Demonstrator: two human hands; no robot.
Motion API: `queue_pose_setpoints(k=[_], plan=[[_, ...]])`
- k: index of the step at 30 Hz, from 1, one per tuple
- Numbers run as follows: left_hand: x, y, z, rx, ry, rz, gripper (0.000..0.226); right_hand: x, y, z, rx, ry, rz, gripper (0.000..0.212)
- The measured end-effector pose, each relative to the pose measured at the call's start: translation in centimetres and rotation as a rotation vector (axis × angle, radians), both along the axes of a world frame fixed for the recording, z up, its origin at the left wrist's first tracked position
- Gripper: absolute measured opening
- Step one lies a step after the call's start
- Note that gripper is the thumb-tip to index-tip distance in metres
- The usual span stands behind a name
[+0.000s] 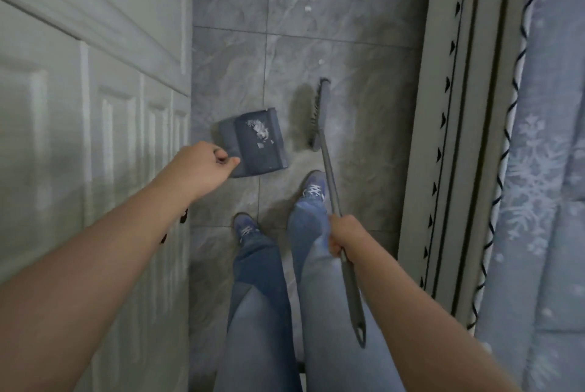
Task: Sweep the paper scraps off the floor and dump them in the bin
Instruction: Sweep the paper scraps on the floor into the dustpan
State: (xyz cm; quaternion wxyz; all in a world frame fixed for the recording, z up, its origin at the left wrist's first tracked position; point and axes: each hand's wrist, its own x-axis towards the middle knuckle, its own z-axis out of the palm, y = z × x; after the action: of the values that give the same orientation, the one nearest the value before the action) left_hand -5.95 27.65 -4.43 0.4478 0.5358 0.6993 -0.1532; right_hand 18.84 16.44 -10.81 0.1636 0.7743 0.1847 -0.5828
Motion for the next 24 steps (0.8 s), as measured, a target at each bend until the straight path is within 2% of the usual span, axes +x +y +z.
queue_pose_setpoints(k=[3, 5, 7, 10, 12, 13, 15, 17, 19, 20, 21, 23, 24], plan=[[3.0, 2.7, 0.8, 0.020, 0.005, -0.058, 0.044, 6.6, 0.5, 0.1, 0.025, -0.098, -0.025, 0.040], [4.7, 4.3, 1.0, 0.016, 0.008, -0.108, 0.045, 10.9, 1.7, -0.2, -0.015, -0.134, -0.025, 0.031], [6.6, 5.8, 1.2, -0.007, 0.012, -0.159, 0.045, 14.5, 2.9, -0.5, -0.075, -0.128, 0.109, 0.022], [9.4, 7.3, 0.8, -0.050, 0.003, -0.195, 0.046, 17.4, 5.0, -1.5, -0.233, -0.118, 0.330, 0.038], [11.6, 8.2, 0.1, -0.048, 0.002, -0.233, 0.045, 17.4, 6.8, -2.2, -0.411, -0.078, 0.578, 0.049], [12.6, 8.6, -0.2, -0.045, 0.005, -0.251, 0.044, 16.8, 7.6, -2.3, -0.417, -0.036, 0.663, 0.044], [14.6, 9.3, -0.6, -0.041, 0.007, -0.285, 0.041, 15.3, 8.7, -1.9, -0.363, 0.038, 0.672, 0.023], [16.3, 9.8, -0.8, -0.057, 0.008, -0.272, 0.036, 14.3, 8.4, -1.2, -0.288, 0.106, 0.639, 0.033], [16.9, 10.0, -0.8, -0.065, 0.015, -0.274, 0.038, 13.4, 7.3, -1.0, -0.222, 0.179, 0.567, 0.023], [17.0, 10.0, -0.8, -0.060, 0.023, -0.292, 0.039, 13.4, 6.4, -1.1, -0.188, 0.171, 0.453, 0.018], [17.1, 10.0, -0.7, -0.053, 0.037, -0.312, 0.039, 13.6, 5.5, -1.1, -0.171, 0.149, 0.238, 0.020], [17.0, 9.9, -0.5, -0.034, 0.064, -0.334, 0.042, 14.1, 4.7, -0.7, -0.064, 0.126, -0.052, 0.035], [17.0, 9.9, -0.5, -0.032, 0.071, -0.332, 0.043, 14.6, 4.3, -0.5, -0.049, 0.103, -0.130, 0.038]])
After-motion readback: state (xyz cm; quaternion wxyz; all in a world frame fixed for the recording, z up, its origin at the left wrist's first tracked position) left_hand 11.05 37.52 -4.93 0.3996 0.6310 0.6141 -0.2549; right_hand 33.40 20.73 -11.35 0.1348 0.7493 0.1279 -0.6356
